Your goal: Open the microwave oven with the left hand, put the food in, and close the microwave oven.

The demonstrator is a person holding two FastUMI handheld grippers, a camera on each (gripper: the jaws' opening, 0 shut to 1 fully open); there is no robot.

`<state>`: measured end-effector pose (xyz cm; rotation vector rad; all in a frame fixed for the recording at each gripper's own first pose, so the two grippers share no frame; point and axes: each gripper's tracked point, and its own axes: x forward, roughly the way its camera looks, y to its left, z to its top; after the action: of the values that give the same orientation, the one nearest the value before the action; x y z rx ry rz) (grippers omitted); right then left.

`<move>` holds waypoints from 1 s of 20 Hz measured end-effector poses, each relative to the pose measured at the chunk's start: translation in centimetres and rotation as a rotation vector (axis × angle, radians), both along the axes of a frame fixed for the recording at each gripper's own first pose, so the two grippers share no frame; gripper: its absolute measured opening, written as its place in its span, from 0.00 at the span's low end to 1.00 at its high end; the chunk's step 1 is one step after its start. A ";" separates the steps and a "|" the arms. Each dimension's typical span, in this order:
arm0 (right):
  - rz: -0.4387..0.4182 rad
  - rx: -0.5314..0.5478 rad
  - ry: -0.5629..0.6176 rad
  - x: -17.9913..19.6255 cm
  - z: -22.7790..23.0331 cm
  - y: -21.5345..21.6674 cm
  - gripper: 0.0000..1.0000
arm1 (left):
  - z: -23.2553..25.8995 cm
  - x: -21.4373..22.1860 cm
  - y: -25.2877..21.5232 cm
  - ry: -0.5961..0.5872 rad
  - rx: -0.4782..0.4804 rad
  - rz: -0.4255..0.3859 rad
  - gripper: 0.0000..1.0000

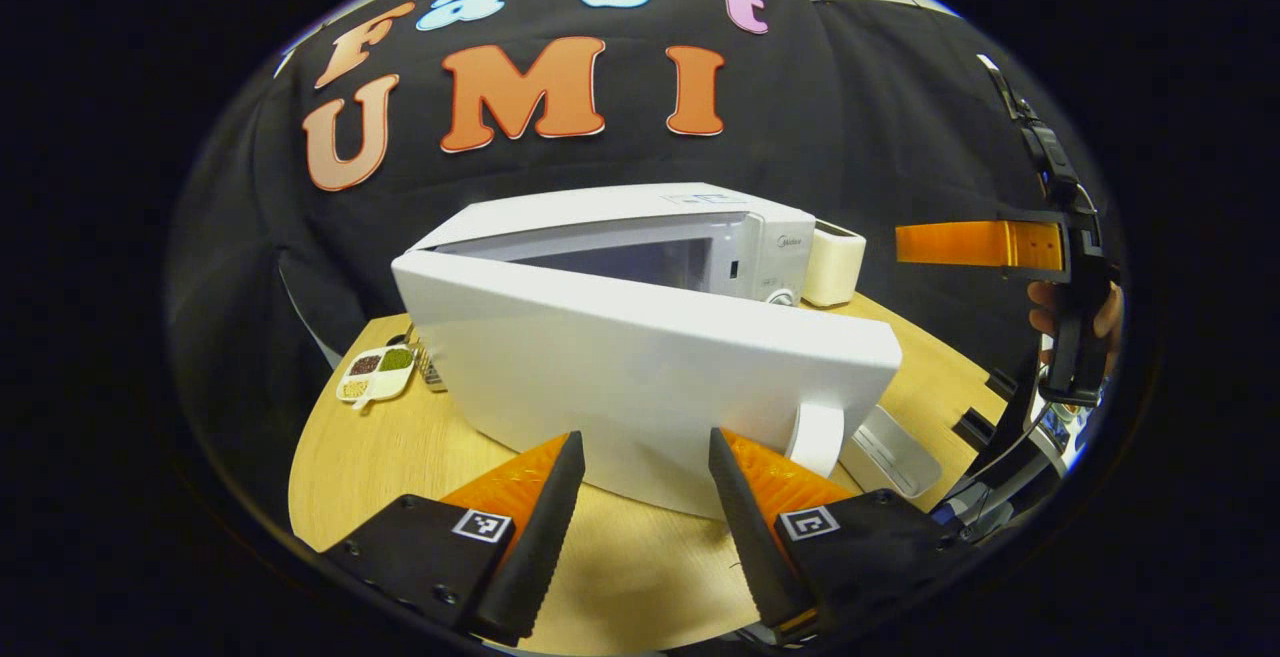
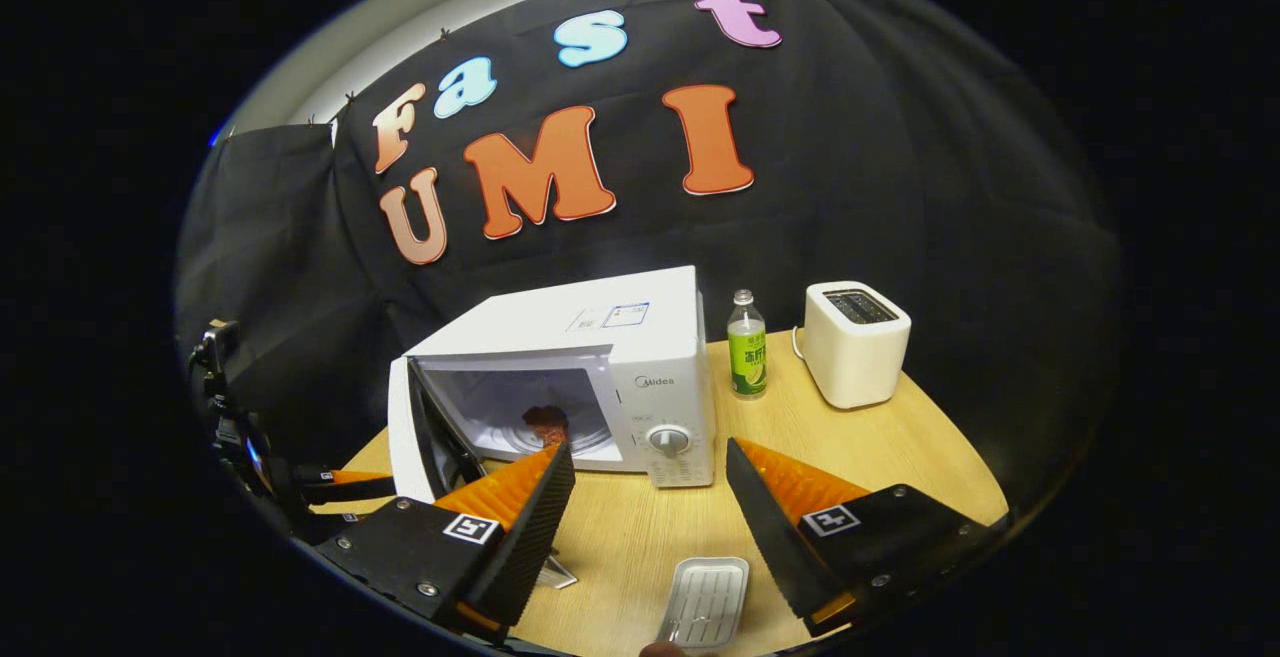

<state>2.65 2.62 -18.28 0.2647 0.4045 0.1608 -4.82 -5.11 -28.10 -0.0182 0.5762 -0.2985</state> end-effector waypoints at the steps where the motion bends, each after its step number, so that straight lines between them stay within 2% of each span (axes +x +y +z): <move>1: -0.003 -0.003 -0.002 -0.4 0.2 -0.5 0.94 | 0.1 0.4 -0.6 -0.002 -0.005 -0.007 0.82; 4: -0.020 -0.026 -0.010 -1.2 0.5 -2.1 0.94 | 0.1 1.8 -2.2 -0.001 -0.021 -0.028 0.79; 7: -0.053 -0.050 -0.022 -2.1 0.9 -4.0 0.94 | -0.4 3.2 -3.9 0.021 -0.028 -0.051 0.37; 8: -0.065 -0.050 -0.022 -2.4 0.9 -4.5 0.94 | -0.6 3.6 -4.8 0.033 -0.026 -0.071 0.40; 9: -0.078 -0.051 -0.025 -2.7 1.0 -5.0 0.94 | -0.5 4.6 -4.9 0.020 -0.005 -0.067 0.38; 11: -0.102 -0.056 -0.033 -3.0 1.4 -6.0 0.94 | -0.5 5.9 -5.4 0.010 0.031 -0.064 0.14; 14: -0.134 -0.079 -0.042 -3.8 1.6 -7.3 0.94 | -0.3 7.8 -7.0 0.008 0.014 -0.068 0.14; 20: -0.161 -0.046 -0.081 -4.6 2.0 -8.3 0.94 | -1.6 11.1 -7.6 0.023 0.064 -0.039 0.14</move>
<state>-1.92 -5.64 -16.26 0.2437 0.3048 0.0044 6.30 -12.71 -29.71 0.0515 0.6094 -0.3175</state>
